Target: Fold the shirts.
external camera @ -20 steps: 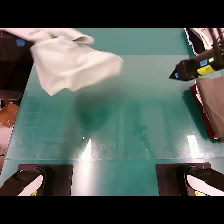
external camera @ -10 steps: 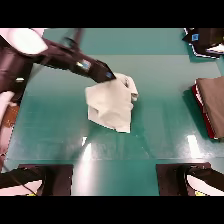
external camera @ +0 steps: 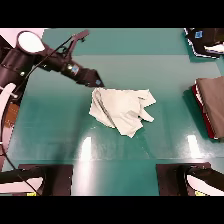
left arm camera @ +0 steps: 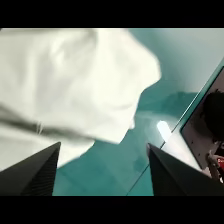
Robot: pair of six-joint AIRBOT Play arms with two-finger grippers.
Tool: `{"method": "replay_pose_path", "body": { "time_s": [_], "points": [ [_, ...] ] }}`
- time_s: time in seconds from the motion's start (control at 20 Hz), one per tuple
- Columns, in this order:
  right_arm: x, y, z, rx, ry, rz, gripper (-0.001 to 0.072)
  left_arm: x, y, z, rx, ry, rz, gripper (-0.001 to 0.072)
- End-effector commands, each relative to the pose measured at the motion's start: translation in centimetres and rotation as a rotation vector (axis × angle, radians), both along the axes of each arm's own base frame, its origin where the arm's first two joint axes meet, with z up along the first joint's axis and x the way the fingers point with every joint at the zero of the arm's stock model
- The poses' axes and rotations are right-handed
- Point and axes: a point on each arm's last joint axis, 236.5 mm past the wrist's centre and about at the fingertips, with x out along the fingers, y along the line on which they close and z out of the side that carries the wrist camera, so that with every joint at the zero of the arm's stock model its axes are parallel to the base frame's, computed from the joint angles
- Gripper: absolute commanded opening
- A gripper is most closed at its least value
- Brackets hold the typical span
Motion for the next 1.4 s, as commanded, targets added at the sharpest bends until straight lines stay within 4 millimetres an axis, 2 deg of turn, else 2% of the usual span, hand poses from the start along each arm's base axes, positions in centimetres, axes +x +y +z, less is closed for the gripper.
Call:
{"method": "replay_pose_path", "body": {
  "time_s": [0.0, 0.05, 0.15, 0.3, 0.4, 0.45, 0.6, 0.7, 0.75, 0.8, 0.85, 0.9, 1.05, 1.1, 1.15, 1.2, 1.35],
  "points": [
    [-0.3, -0.1, -0.4, -0.01, 0.02, 0.002, 0.0018, -3.0, 5.1, -6.4, 0.151, 0.129, 0.055, 0.0637],
    [-0.2, -0.1, -0.5, -0.01, 0.022, 0.003, 0.0019, -3.8, 6.0, -9.1, 0.192, 0.16, 0.077, 0.0637],
    [-0.3, 0.0, -0.7, -0.012, 0.031, 0.005, 0.0019, -4.0, 6.2, -12.8, 0.188, 0.197, 0.149, 0.0637],
    [-0.4, 0.0, -1.5, -0.017, 0.066, 0.007, 0.0018, -2.3, 5.7, -15.9, 0.136, 0.2, 0.275, 0.0637],
    [-0.6, 0.1, -2.2, -0.018, 0.104, 0.008, 0.0019, -1.8, 5.1, -17.1, 0.111, 0.236, 0.302, 0.0636],
    [-0.7, 0.0, -2.6, -0.024, 0.123, 0.011, 0.0019, -1.6, 4.3, -17.4, 0.073, 0.255, 0.303, 0.061],
    [-1.1, 0.0, -3.5, -0.037, 0.163, 0.018, 0.0019, -1.0, 2.0, -17.1, -0.051, 0.276, 0.28, 0.0607],
    [-1.5, -0.1, -4.4, -0.042, 0.192, 0.019, 0.0019, -0.9, 1.9, -17.1, -0.057, 0.269, 0.28, 0.0606],
    [-1.8, -0.1, -5.4, -0.04, 0.223, 0.012, 0.0019, -0.9, 1.9, -17.1, -0.056, 0.269, 0.279, 0.0558],
    [-2.2, -0.2, -6.6, -0.043, 0.258, 0.011, 0.002, -1.0, 1.9, -17.1, -0.056, 0.271, 0.274, 0.0277],
    [-2.9, 0.2, -8.1, -0.032, 0.305, 0.023, 0.0019, -1.1, 1.9, -17.0, -0.055, 0.261, 0.26, 0.0049],
    [-3.5, 0.8, -9.4, -0.011, 0.339, 0.039, 0.002, -1.2, 1.8, -17.0, -0.054, 0.253, 0.246, 0.0024],
    [-5.0, 3.5, -13.9, 0.096, 0.441, 0.082, 0.0022, -1.5, 2.4, -16.9, -0.011, 0.234, 0.199, 0.0022],
    [-5.6, 4.0, -16.0, 0.103, 0.484, 0.086, 0.0114, -1.6, 3.0, -16.5, 0.026, 0.205, 0.165, 0.0023],
    [-6.5, 4.4, -18.7, 0.092, 0.534, 0.089, 0.0404, -1.5, 3.6, -16.0, 0.063, 0.179, 0.145, 0.0022],
    [-7.3, 4.9, -21.4, 0.086, 0.584, 0.088, 0.0571, -1.3, 4.1, -15.4, 0.097, 0.142, 0.12, 0.0023],
    [-7.8, 6.8, -27.8, 0.095, 0.609, 0.068, 0.0574, -0.8, 4.9, -12.8, 0.139, 0.055, 0.081, 0.0023]
  ]
}}
